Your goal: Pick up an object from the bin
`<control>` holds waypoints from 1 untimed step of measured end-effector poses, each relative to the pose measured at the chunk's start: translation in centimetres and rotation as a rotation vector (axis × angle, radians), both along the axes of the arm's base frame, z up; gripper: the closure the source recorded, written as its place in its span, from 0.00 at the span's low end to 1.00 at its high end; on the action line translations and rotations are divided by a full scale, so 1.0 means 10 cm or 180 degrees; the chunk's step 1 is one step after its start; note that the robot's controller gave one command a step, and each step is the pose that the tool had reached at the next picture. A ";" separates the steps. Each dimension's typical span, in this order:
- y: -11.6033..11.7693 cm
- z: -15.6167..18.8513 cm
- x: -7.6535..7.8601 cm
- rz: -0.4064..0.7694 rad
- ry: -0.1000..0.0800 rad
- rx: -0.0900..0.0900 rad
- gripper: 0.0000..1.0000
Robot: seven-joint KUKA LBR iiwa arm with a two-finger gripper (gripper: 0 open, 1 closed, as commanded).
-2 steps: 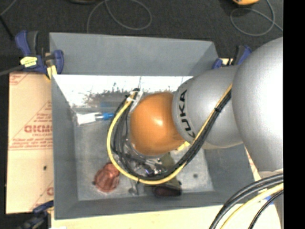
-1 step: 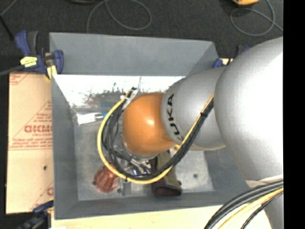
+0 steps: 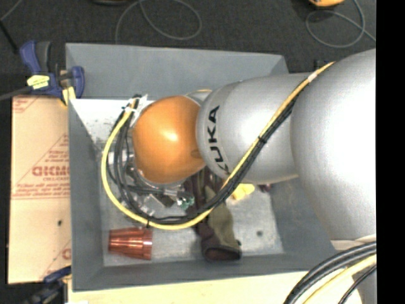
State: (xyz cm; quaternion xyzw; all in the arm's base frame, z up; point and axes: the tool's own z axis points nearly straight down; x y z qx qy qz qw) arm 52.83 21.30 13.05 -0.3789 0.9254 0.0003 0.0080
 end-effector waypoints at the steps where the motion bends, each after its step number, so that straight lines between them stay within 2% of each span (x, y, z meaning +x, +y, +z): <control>1: 0.00 0.00 0.00 -0.0006 0.0006 -0.0001 1.00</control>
Offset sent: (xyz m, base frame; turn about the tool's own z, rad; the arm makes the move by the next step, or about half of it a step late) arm 0.0231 0.0225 0.0205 -0.1874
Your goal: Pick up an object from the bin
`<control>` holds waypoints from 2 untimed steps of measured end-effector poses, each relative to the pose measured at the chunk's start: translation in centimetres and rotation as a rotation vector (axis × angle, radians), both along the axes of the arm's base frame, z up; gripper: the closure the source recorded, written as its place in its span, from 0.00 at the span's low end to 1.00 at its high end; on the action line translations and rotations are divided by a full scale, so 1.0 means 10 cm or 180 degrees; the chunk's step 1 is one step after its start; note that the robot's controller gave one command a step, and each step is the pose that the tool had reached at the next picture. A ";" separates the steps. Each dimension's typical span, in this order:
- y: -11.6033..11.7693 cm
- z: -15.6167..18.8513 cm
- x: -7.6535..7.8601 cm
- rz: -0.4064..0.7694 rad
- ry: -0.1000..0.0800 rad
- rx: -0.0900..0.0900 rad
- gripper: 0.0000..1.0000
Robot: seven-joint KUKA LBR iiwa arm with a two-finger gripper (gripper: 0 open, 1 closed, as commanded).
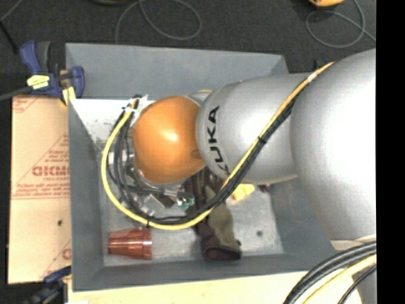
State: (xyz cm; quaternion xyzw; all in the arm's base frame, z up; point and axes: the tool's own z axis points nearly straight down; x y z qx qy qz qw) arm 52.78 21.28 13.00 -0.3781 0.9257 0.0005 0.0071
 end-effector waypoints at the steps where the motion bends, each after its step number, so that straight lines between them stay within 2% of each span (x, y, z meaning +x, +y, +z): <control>1: 0.14 0.14 0.16 0.0409 -0.0003 -0.0010 1.00; 2: 0.16 0.29 0.21 0.0462 -0.0013 0.0005 1.00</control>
Offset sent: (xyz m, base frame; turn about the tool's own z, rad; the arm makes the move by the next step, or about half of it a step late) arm 0.0177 0.0087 0.0340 -0.1140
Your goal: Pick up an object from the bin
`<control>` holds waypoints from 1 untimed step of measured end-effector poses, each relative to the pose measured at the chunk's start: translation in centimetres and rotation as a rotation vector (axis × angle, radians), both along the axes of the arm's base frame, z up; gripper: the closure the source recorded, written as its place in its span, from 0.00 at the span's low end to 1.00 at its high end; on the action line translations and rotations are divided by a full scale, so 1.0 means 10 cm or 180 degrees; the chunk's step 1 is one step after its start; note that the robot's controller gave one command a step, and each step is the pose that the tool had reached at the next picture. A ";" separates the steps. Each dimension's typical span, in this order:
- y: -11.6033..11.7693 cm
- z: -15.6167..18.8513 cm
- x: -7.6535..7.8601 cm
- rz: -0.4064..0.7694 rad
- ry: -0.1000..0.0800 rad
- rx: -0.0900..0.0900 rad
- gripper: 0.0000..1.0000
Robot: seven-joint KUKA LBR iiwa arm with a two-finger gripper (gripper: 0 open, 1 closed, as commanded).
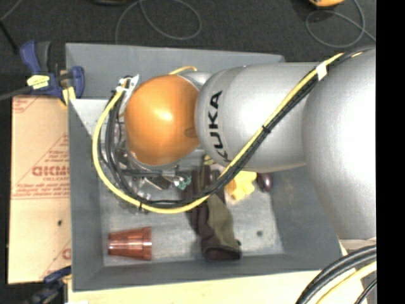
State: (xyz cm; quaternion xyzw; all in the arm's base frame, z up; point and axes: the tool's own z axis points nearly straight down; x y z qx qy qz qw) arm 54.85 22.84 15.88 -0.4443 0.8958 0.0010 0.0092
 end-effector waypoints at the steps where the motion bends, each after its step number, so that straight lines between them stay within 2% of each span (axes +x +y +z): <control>1: -0.14 0.45 -0.12 0.0079 0.0023 -0.0016 1.00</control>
Offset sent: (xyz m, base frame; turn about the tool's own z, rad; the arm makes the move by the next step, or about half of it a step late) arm -0.0483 -0.0093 0.0439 -0.0757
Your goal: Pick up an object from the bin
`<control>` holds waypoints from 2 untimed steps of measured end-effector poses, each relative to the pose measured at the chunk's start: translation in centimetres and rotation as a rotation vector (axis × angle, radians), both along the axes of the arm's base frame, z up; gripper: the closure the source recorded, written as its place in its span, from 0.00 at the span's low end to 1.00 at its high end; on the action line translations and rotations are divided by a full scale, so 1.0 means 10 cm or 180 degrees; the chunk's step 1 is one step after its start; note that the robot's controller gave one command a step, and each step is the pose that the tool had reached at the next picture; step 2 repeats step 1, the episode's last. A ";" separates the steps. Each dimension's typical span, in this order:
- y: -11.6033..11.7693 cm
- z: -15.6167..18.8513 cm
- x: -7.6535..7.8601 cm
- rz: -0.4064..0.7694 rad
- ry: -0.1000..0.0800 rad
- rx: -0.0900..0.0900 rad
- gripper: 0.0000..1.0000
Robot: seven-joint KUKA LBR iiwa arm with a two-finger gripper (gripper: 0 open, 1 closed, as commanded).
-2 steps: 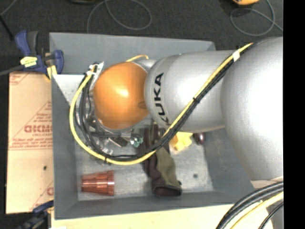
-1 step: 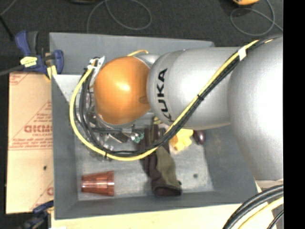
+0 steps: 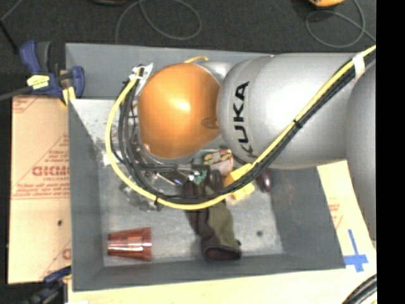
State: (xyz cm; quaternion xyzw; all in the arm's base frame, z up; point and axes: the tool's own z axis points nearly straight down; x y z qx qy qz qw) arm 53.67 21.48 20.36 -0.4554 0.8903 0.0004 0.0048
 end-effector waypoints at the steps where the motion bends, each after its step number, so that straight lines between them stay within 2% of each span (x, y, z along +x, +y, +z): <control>1: -0.03 0.21 -0.04 0.0137 -0.0031 0.0006 1.00; 2: -0.03 0.21 -0.04 0.0137 -0.0031 0.0006 1.00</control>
Offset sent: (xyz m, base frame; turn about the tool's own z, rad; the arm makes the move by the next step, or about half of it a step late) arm 0.0101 0.0077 0.0448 0.0394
